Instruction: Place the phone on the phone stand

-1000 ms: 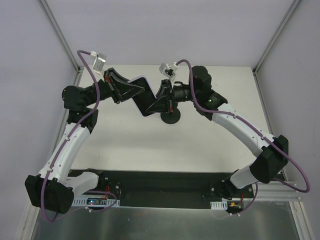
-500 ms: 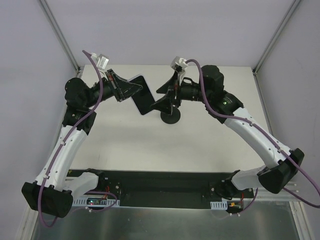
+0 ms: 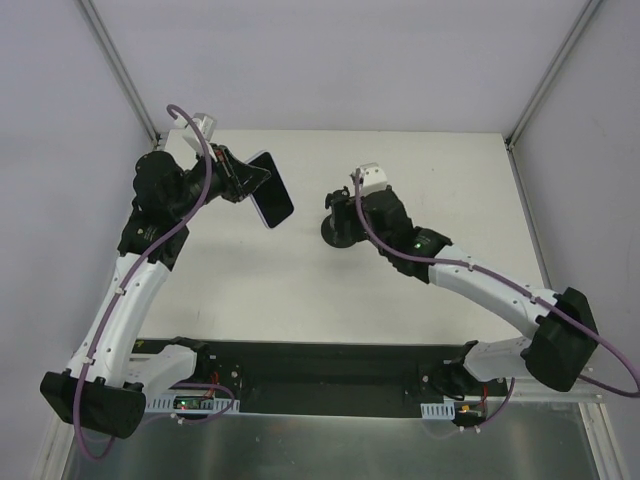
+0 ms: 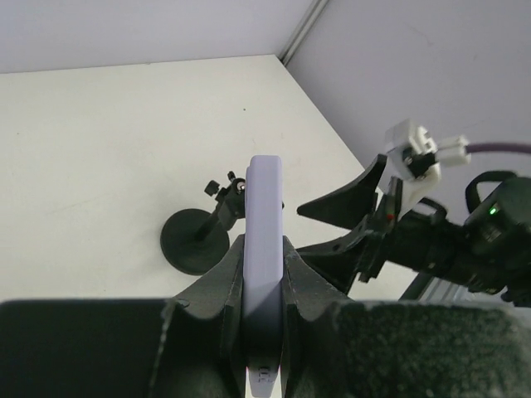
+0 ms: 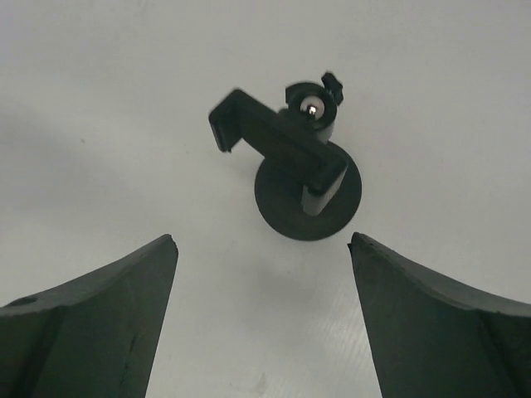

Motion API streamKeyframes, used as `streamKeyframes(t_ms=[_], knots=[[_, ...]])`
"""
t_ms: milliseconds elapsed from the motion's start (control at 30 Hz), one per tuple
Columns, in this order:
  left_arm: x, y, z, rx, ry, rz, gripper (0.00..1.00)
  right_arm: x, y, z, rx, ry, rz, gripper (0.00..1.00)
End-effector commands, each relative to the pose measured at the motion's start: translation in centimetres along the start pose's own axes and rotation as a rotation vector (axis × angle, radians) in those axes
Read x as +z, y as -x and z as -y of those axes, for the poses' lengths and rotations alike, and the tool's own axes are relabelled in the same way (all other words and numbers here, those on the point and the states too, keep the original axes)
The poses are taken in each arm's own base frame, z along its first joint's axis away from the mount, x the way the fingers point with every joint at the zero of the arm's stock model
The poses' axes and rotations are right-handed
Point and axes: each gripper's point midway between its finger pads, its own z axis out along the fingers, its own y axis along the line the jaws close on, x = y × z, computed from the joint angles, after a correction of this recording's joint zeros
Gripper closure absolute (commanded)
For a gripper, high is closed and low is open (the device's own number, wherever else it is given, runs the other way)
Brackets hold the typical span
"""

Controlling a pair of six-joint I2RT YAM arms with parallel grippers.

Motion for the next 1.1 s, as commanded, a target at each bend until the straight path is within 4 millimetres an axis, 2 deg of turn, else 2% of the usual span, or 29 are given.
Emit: streamKeyframes(t_ms=[0, 133, 267, 400, 500, 667, 800, 1067], knots=[[0.0, 2.6, 1.7, 0.082, -0.047, 0.069, 1.00, 0.9, 2.6, 1.7, -0.018, -0.161, 0.167, 0.16], [0.8, 1.8, 1.0, 0.057, -0.051, 0.037, 1.00, 2.1, 1.4, 2.3, -0.036, -0.196, 0.165, 0.21], [1.5, 1.3, 0.9, 0.020, -0.079, 0.007, 1.00, 2.4, 1.5, 2.4, -0.037, -0.199, 0.194, 0.30], [2.0, 0.9, 0.5, -0.005, -0.092, -0.010, 1.00, 2.6, 1.7, 2.7, -0.052, -0.215, 0.200, 0.47], [2.3, 0.6, 0.4, -0.018, -0.099, -0.022, 1.00, 2.8, 1.5, 2.8, -0.054, -0.216, 0.199, 0.53], [2.5, 0.4, 0.3, -0.032, -0.104, -0.028, 1.00, 3.2, 1.1, 2.7, -0.054, -0.202, 0.186, 0.53], [2.5, 0.4, 0.5, -0.035, -0.115, -0.028, 1.00, 3.4, 1.0, 2.7, -0.052, -0.201, 0.181, 0.60], [2.6, 0.2, 0.5, -0.045, -0.121, -0.031, 1.00, 4.1, 0.7, 2.6, -0.046, -0.185, 0.164, 0.60]])
